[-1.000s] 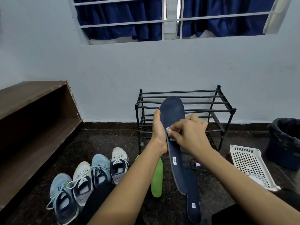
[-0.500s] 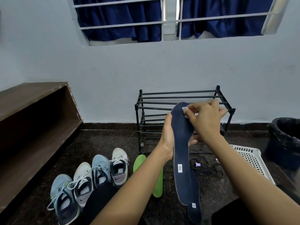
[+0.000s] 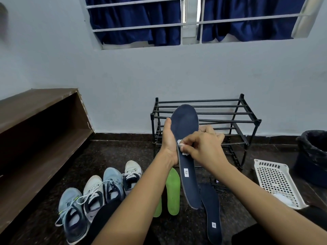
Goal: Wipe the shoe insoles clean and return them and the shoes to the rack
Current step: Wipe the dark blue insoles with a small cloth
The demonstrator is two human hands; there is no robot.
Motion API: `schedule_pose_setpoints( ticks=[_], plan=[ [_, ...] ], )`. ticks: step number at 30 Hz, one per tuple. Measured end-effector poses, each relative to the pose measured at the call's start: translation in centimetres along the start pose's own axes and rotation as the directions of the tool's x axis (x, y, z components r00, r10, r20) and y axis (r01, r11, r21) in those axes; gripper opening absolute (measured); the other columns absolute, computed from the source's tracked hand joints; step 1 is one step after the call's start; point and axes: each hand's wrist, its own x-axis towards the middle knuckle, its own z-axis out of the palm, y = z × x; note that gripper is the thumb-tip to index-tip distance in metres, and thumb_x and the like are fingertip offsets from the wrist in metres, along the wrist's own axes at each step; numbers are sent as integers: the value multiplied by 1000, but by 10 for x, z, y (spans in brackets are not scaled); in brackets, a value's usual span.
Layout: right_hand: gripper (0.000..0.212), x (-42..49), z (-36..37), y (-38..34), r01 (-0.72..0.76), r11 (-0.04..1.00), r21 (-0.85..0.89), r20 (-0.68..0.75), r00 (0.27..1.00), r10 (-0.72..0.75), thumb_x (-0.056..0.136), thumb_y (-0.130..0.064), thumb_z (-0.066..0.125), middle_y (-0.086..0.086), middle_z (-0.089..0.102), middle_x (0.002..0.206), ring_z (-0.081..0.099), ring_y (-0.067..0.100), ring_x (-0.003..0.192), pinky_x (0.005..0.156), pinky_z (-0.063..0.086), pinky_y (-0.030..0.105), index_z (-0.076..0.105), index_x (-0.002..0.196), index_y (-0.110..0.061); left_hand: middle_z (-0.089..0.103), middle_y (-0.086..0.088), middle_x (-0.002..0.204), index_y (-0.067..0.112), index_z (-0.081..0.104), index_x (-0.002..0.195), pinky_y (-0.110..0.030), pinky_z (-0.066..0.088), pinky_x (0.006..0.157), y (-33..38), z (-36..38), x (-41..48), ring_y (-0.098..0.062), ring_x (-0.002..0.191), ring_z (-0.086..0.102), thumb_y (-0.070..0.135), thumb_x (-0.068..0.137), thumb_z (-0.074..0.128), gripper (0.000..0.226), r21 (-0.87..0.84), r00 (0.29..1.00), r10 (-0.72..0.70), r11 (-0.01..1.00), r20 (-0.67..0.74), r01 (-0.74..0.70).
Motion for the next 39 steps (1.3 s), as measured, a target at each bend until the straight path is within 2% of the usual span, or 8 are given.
schedule_pose_setpoints(
  ticks=[5, 9, 16, 22, 27, 31, 35, 39],
  plan=[
    [10, 5, -2, 8, -7, 1000, -14, -127, 992, 6, 76, -46, 72, -19, 65, 74, 37, 10, 91, 73, 14, 33, 72, 77, -36, 72, -12, 83, 6, 76, 83, -32, 53, 71, -8, 7, -8, -24, 73, 69, 69, 93, 29, 79, 29, 996, -40, 999, 83, 37],
    [12, 22, -19, 24, -152, 988, 4, -215, 965, 150, 77, -49, 69, -19, 63, 79, 30, 7, 93, 72, 12, 32, 70, 78, -38, 73, -10, 84, 10, 65, 104, -27, 56, 55, -24, 22, -17, -20, 69, 71, 65, 97, 22, 71, 89, 987, -91, 993, 133, 80],
    [12, 35, -37, 43, -338, 930, 144, -330, 869, 367, 84, -43, 65, -20, 57, 76, 38, 19, 110, 82, 17, 35, 68, 77, -34, 64, -16, 124, 14, 49, 139, -26, 53, 50, -36, 29, -19, -35, 78, 70, 74, 92, 18, 83, 250, 973, -144, 963, 180, 97],
    [14, 33, -23, 35, -160, 963, 219, -242, 947, 212, 79, -50, 62, -18, 68, 75, 57, 23, 97, 88, 37, 48, 71, 81, -39, 66, -11, 112, 13, 56, 125, -35, 54, 68, -27, 24, -19, -25, 93, 65, 67, 95, 23, 70, 278, 988, -82, 960, 127, 44],
    [10, 17, -5, 6, -34, 997, 69, -251, 967, 50, 81, -31, 71, -15, 68, 88, 42, 15, 97, 72, 14, 30, 74, 91, -34, 73, -7, 83, 15, 66, 105, -28, 54, 67, -25, 16, -15, -17, 82, 68, 64, 98, 21, 67, 166, 989, -74, 985, 129, 52],
    [9, 26, -13, 17, -92, 996, 8, -274, 958, 91, 83, -40, 67, -18, 66, 85, 36, 12, 94, 73, 14, 32, 73, 89, -35, 67, -9, 105, 14, 56, 124, -28, 56, 67, -23, 26, -24, -19, 94, 63, 61, 99, 17, 66, 194, 987, -86, 979, 136, 59],
    [18, 38, -23, 35, -280, 959, 40, -304, 911, 278, 86, -45, 62, -10, 68, 86, 37, 20, 104, 78, 15, 35, 73, 89, -31, 63, -11, 111, 10, 42, 141, -22, 53, 52, -31, 29, -24, -19, 71, 68, 58, 100, 9, 71, 332, 979, -109, 942, 174, 46],
    [22, 41, -25, 42, -364, 928, 80, -319, 872, 370, 88, -46, 58, -8, 67, 85, 37, 21, 108, 78, 14, 34, 73, 85, -29, 58, -18, 133, 15, 41, 143, -28, 56, 57, -32, 24, -18, -26, 71, 71, 65, 97, 7, 76, 383, 973, -144, 921, 178, 66]
  ],
)
